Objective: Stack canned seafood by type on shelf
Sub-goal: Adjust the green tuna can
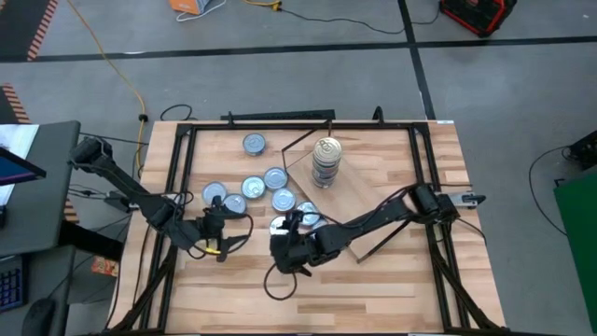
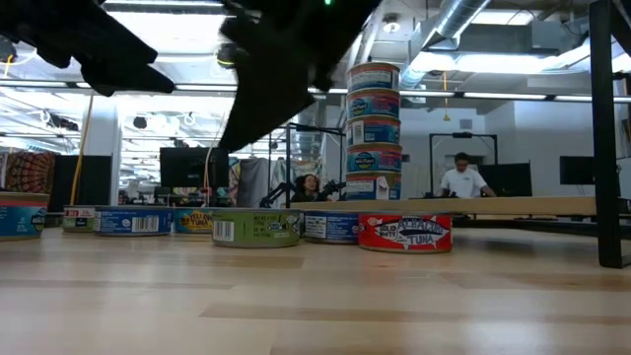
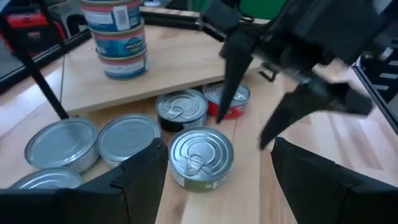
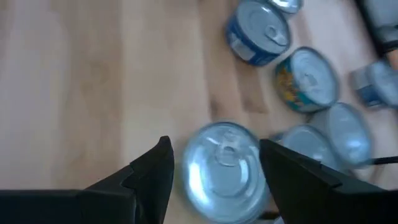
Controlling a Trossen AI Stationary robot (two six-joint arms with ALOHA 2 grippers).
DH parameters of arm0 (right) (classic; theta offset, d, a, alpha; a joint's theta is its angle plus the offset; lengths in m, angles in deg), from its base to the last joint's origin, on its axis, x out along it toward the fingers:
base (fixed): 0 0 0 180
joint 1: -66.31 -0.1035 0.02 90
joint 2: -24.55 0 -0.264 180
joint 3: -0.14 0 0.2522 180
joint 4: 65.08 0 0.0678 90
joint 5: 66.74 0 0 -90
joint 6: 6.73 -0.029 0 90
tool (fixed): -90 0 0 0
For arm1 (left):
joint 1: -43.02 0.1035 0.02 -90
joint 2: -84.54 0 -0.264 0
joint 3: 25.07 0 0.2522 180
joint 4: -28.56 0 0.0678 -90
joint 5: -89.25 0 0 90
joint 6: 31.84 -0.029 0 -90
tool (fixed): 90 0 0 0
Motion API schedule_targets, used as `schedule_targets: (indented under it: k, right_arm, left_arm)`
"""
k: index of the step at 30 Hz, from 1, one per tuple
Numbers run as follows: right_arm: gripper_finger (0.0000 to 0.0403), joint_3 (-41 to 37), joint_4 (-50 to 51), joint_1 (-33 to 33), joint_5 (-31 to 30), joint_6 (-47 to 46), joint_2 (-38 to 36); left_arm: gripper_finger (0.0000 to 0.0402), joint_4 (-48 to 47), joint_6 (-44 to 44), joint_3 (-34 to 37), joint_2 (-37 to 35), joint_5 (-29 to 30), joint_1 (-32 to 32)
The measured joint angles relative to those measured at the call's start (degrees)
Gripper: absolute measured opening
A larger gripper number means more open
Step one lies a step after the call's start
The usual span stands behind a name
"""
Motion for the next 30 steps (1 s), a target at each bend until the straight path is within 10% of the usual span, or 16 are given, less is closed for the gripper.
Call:
schedule_targets:
  k: [17,30]
  right_arm:
    - [0.0269,0.0,-1.6,-1.4,-12.3,7.4,3.9]
    - [0.0255,0.0,0.6,-1.1,-8.5,7.2,4.7]
  left_arm:
    - [0.0277,-0.3,-1.5,0.0,-0.1,1.6,0.2]
    - [0.0277,-0.3,-1.5,0.0,-0.1,2.5,0.2]
